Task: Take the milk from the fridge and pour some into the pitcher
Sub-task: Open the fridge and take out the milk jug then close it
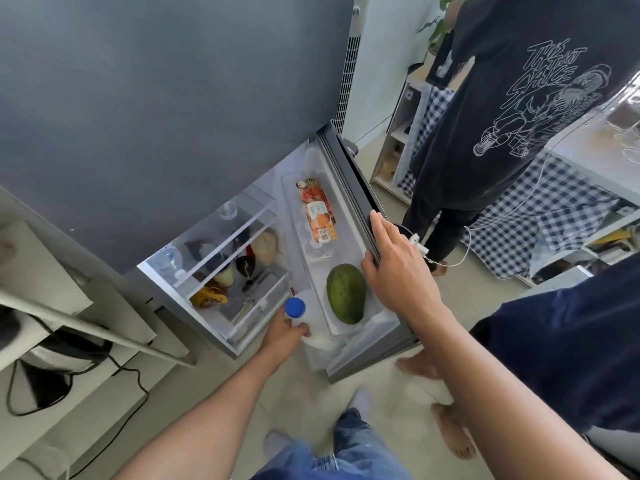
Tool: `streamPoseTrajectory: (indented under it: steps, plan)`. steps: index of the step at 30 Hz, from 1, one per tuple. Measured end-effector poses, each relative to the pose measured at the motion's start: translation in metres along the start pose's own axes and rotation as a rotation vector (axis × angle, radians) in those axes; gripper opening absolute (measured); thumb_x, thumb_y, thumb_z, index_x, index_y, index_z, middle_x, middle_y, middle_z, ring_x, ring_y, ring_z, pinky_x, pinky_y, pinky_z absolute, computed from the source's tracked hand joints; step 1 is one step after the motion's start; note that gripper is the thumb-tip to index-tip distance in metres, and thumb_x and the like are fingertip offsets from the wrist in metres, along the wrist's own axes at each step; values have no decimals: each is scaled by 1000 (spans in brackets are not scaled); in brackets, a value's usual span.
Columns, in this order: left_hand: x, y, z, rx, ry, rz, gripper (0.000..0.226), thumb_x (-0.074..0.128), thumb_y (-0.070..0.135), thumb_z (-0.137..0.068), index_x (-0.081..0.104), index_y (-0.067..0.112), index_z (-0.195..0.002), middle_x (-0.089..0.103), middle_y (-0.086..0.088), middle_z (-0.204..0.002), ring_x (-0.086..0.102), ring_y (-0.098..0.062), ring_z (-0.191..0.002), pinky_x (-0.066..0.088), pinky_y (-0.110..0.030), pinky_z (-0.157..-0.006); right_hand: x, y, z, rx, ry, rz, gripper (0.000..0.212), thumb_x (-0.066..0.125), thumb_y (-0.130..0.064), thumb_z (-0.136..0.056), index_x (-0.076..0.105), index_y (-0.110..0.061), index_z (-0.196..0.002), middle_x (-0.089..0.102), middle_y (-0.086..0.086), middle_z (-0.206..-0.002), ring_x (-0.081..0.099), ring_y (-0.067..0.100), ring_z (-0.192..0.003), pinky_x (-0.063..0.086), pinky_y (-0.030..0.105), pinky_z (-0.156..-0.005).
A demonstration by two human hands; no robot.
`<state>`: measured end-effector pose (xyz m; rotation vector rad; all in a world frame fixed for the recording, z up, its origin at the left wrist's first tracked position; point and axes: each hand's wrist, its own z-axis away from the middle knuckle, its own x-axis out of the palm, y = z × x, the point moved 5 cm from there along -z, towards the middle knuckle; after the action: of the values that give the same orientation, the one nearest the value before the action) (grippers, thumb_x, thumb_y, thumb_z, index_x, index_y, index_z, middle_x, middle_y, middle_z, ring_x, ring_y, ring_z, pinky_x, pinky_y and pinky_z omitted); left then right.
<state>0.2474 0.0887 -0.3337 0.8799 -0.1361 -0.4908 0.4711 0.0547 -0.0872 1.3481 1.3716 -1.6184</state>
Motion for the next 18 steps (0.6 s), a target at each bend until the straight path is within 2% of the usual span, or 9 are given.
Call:
streamPoseTrajectory:
  steps: [3,5,6,9,11,13,15,16,18]
  plan:
    - [9,2,2,-14,-117,155,72,72,0,-91,53,37,-150,73,4,-132,68,-24,-125,60,-41,-98,0,-1,0,-6,5,1,74,52,-29,-112,18,-20,-177,32,3,-180,53,32,-148,47,48,-121]
    - [15,2,5,-29,-136,267,70,70,15,-90,55,39,-154,76,1,-136,69,-29,-128,54,-58,-115,0,-1,1,-9,10,2,74,52,-28,-111,19,-20,-177,32,3,-180,55,32,-146,47,47,-120]
    - [18,4,7,-40,-134,316,68,68,24,-89,57,39,-154,77,0,-136,69,-31,-128,50,-63,-119,0,-2,1,-8,10,3,74,52,-29,-112,18,-20,-177,32,3,-180,55,32,-145,48,47,-119]
    - [23,8,14,-59,-118,412,54,60,35,-93,69,33,-146,77,-11,-138,66,-39,-130,46,-66,-121,0,-3,1,-1,7,-6,74,52,-29,-113,17,-20,-178,31,2,-180,55,33,-146,47,48,-120]
    - [23,8,16,-88,-96,464,49,58,46,-100,72,33,-145,76,-10,-142,67,-35,-130,44,-66,-123,-1,-5,2,5,4,-12,74,52,-30,-113,17,-21,-178,30,2,-181,54,33,-147,47,48,-120]
    - [21,6,16,-106,-79,452,57,64,65,-99,65,43,-152,75,-1,-146,66,-30,-137,42,-64,-124,-2,-8,3,13,8,-17,73,52,-29,-113,17,-21,-178,30,1,-181,53,32,-148,47,48,-118]
    - [20,-2,7,-104,-68,471,72,73,77,-90,60,48,-155,70,2,-153,62,-30,-143,39,-67,-125,-1,-12,4,16,12,-21,73,52,-29,-114,17,-20,-178,30,1,-181,53,32,-149,46,47,-119]
    - [18,-1,6,-111,-49,486,74,75,77,-89,60,46,-155,69,0,-153,63,-32,-142,40,-67,-125,0,-14,5,15,13,-24,74,52,-29,-113,17,-19,-178,29,1,-181,52,31,-150,45,46,-120]
    - [14,14,17,-140,15,557,61,69,70,-98,68,36,-148,76,-9,-143,68,-36,-134,48,-64,-120,1,-16,5,11,12,-30,74,52,-28,-113,17,-18,-177,29,2,-181,51,31,-151,44,46,-122]
